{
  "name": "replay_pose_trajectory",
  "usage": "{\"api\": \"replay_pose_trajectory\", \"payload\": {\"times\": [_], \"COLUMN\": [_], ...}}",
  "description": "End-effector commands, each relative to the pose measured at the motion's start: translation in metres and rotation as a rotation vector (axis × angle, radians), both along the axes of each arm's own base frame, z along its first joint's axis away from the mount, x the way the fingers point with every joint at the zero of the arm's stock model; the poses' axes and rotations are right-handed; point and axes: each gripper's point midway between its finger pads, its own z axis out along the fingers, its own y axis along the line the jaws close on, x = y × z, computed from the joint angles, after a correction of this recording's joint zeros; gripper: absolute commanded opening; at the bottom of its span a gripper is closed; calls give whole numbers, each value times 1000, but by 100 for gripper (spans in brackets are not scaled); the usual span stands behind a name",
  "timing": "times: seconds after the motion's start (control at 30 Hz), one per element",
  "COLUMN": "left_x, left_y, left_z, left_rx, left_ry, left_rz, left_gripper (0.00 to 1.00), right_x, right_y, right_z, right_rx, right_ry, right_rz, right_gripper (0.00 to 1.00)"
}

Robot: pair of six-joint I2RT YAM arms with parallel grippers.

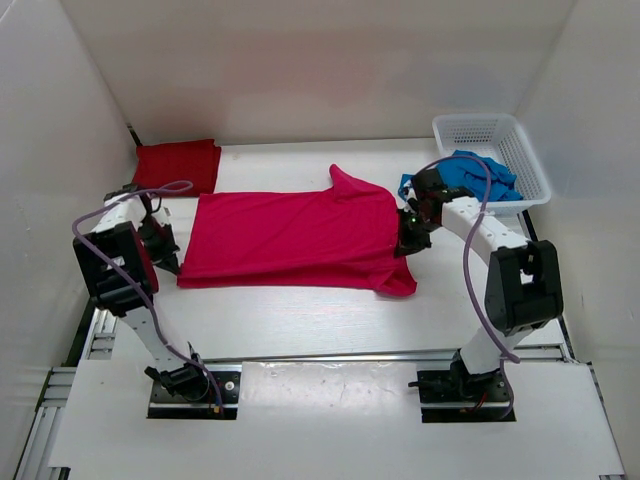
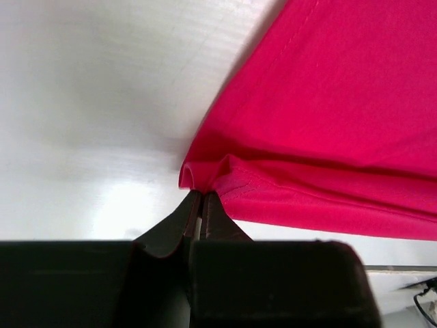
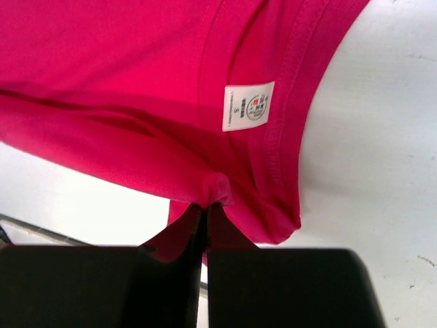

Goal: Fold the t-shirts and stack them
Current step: Fold the flattened tshirt in 1/3 of the way

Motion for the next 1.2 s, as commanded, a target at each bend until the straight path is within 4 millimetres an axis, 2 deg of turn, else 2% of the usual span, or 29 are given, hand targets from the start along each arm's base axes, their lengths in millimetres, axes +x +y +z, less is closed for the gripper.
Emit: {"api": "replay_pose_trajectory", "payload": {"times": [0.0, 0.03, 0.07, 0.1, 0.13, 0.23, 0.27, 0.33, 0.37, 0.47, 0.5, 0.6, 0.63, 0.7, 0.73, 0.77, 0.83, 0.9, 0.93, 0.97, 1.03, 1.07, 1.1, 1.13, 1.17], "left_x": [-3, -12, -30, -40, -58, -86, -99, -108, -111, -114, -114, -114, -114, -114, -114, -114, -114, -118, -118, -122, -121, -124, -124, -124, -123], "left_y": [11, 11, 10, 10, 6, 8, 6, 4, 3, 2, 2, 4, 4, 4, 4, 4, 4, 0, 0, -2, -3, -4, -4, -4, -5], "left_z": [29, 36, 29, 28, 23, 15, 9, 4, 2, -1, -1, -5, -5, -5, -5, -5, -5, -7, -7, -11, -11, -12, -12, -12, -11], "left_rx": [87, 105, 125, 137, 147, 170, 159, 149, 145, 138, 138, 142, 142, 142, 142, 142, 142, 128, 128, 120, 112, 108, 108, 108, 103], "left_ry": [-64, -70, -27, -14, 6, 51, 80, 106, 114, 131, 131, 146, 146, 146, 146, 146, 146, 153, 153, 172, 168, 177, 177, 177, 165], "left_rz": [-3, -2, -3, -3, -4, 17, 28, 36, 36, 34, 34, 32, 32, 32, 32, 32, 32, 32, 32, 30, 31, 30, 30, 30, 31], "left_gripper": [10, 10, 10, 10, 10, 10, 10, 10, 10, 10, 10, 10, 10, 10, 10, 10, 10, 10, 10, 10, 10, 10, 10, 10, 10], "right_x": [-14, -33, -52, -69, -100, -170, -200, -230, -246, -261, -262, -272, -272, -272, -272, -267, -258, -246, -234, -225, -199, -183, -162, -147, -136], "right_y": [-5, -10, -12, -11, -14, -4, -8, 0, -2, 0, 4, 13, 14, 17, 12, 10, -3, -10, -17, -24, -30, -33, -37, -40, -42], "right_z": [24, 17, 27, 26, 20, 13, -6, -13, -24, -32, -32, -29, -28, -18, -18, -14, -19, -22, -25, -28, -19, -17, -4, -3, 0], "right_rx": [18, 10, 17, 15, 10, 69, 57, 84, 77, 82, 105, 156, 166, 207, 190, 192, 136, 105, 55, 16, -28, -50, -73, -98, -113], "right_ry": [-28, 16, 17, 38, 66, 193, 277, 324, 365, 377, 370, 406, 396, 354, 347, 306, 271, 236, 186, 177, 96, 71, -2, -11, -39], "right_rz": [20, 10, -2, 2, 14, 48, 50, 58, 56, 43, 50, 80, 75, 100, 82, 58, -28, -108, -151, -221, -273, -312, -338, -366, -353], "right_gripper": [0, 0, 0, 0, 0, 0, 0, 0, 0, 1, 1, 16, 31, 42, 53, 56, 59, 59, 56, 46, 38, 32, 29, 25, 16]}}
